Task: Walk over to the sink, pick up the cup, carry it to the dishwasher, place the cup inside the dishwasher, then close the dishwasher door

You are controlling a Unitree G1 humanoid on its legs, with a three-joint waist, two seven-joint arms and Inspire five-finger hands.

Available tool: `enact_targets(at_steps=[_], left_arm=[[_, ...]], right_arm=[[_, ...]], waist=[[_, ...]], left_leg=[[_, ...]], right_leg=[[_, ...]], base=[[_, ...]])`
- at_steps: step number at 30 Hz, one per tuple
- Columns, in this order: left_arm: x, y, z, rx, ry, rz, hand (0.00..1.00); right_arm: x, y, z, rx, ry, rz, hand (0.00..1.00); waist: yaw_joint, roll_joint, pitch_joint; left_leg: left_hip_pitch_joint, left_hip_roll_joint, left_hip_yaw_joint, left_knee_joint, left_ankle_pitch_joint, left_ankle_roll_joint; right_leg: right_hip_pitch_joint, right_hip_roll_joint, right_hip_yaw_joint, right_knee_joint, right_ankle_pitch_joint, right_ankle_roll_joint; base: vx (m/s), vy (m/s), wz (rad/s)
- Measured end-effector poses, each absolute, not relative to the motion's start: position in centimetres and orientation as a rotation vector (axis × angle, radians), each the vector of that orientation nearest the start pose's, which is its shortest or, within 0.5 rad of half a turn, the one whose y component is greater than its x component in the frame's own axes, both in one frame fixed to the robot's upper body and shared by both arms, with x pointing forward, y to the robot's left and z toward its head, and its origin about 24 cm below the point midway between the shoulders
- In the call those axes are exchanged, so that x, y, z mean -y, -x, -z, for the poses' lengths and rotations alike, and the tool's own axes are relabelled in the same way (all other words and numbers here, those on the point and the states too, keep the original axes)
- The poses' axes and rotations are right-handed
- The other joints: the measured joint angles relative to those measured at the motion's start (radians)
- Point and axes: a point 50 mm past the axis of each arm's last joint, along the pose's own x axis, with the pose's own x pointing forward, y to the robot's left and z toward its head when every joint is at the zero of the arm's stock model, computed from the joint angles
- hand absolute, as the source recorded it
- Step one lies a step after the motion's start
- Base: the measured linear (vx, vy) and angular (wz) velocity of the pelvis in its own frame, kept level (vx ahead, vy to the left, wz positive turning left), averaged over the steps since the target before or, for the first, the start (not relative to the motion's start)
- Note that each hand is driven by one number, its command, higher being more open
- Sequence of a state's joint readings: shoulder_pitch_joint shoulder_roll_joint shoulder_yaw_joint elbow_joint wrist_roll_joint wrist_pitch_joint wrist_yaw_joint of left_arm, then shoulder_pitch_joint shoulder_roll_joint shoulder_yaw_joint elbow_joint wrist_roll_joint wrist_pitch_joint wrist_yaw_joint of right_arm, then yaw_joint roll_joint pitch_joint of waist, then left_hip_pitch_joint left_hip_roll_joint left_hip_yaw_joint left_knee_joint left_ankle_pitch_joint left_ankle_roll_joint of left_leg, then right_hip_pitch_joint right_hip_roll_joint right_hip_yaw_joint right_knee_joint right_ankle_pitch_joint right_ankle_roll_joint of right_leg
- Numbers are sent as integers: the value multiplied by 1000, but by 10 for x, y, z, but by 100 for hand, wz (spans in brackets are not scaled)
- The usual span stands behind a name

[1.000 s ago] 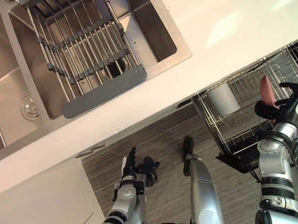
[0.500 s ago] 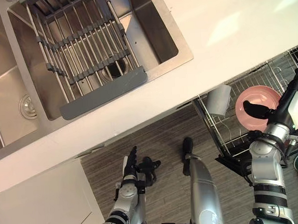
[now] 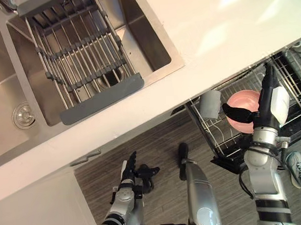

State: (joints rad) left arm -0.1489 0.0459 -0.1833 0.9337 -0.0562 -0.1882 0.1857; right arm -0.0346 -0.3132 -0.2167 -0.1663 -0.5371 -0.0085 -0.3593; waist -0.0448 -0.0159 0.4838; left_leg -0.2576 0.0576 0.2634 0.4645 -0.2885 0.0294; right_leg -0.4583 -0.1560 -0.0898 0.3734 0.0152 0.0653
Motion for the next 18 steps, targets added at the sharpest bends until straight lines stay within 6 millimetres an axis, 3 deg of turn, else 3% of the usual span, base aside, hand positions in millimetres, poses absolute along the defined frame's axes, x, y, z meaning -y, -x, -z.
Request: enact_targets(at_steps=[2, 6, 10, 13, 18], left_arm=[[-146, -210, 108, -616, -164, -17, 100], [-151, -200, 114, -649, -183, -8, 100], [-151, -185, 123, -699, -188, 5, 100], [-153, -172, 129, -735, -175, -9, 100], [-158, -161, 134, -769, -162, -37, 100]], right_arm=[[260, -236, -129, 370, 839, 570, 100], [271, -226, -133, 403, 772, 585, 100], [289, -205, -128, 377, 668, 679, 100], [303, -188, -119, 362, 507, 773, 100], [317, -155, -81, 231, 280, 907, 100]], waist=[[-8, -24, -16], [-29, -34, -38], [-42, -33, -95], [-52, -33, -140], [-55, -29, -178]], left_leg=[[39, 1, 20, -27, 1, 1], [87, -4, 41, -75, 6, 8], [133, -21, 50, -136, 22, 10], [171, -39, 49, -191, 47, 8], [205, -52, 55, -237, 69, 3]], right_leg=[[32, 11, 13, -34, 13, 3], [81, 19, 27, -102, 39, 14], [125, 19, 32, -169, 59, 26], [151, 14, 41, -207, 66, 34], [168, 13, 54, -226, 67, 36]], base=[[40, 41, -23], [58, 65, -18], [114, 78, -8], [94, 46, -10], [56, 19, -8]])
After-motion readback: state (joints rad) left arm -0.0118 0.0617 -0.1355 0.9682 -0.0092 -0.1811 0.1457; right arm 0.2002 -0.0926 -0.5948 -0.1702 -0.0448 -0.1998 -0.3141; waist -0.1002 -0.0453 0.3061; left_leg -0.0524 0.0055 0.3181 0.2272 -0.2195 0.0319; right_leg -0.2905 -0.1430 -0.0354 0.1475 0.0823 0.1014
